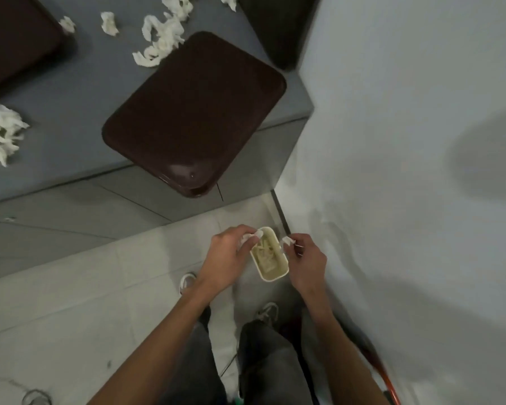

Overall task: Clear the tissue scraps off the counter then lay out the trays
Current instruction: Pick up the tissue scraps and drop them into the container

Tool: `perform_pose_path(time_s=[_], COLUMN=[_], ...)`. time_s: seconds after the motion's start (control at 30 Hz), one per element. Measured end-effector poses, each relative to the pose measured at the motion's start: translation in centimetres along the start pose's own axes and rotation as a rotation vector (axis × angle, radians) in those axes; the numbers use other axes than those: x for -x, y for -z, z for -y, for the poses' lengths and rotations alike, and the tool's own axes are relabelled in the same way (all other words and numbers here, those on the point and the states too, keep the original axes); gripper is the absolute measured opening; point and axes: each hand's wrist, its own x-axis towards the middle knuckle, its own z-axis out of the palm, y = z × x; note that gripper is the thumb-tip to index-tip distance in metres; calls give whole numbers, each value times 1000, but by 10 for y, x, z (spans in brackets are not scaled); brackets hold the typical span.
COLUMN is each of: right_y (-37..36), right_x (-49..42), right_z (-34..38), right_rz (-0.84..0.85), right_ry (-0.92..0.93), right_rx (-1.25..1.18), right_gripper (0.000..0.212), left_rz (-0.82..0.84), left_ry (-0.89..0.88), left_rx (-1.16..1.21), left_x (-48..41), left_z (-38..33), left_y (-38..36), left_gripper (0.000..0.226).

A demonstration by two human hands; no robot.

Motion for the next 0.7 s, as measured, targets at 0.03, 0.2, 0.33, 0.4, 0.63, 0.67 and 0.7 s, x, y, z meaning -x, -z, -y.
perform_pose_path(time_s=[0.03, 0.2, 0.33, 0.4, 0.63, 0.67, 0.7], right_y=[-3, -38, -83, -103, -169, -176, -184], right_x=[-5, -33, -57, -67, -113, -117, -120], right_z=[-20, -107, -175, -201, -289, -301, -312], right_rz=[11, 80, 167, 202, 274, 297, 327], right_ry=[-6, -65, -73, -89, -82, -93, -100], right_rx=[15, 108, 162, 173, 266, 289, 308], right_gripper=[16, 18, 24, 24, 22, 24, 27], left_rz=[0, 37, 42, 30, -20, -19, -20], left_ry=[28, 146, 222, 261, 301, 303, 303], left_rx=[-17, -68, -59, -46, -37, -38, -41], left_x=[0, -9, -23, -30, -55, -57, -59], left_z=[8, 60, 104, 122, 186, 196, 204], left_y=[-19, -95, -132, -145, -191, -198, -205], left_gripper=[20, 24, 24, 23, 17, 17, 17])
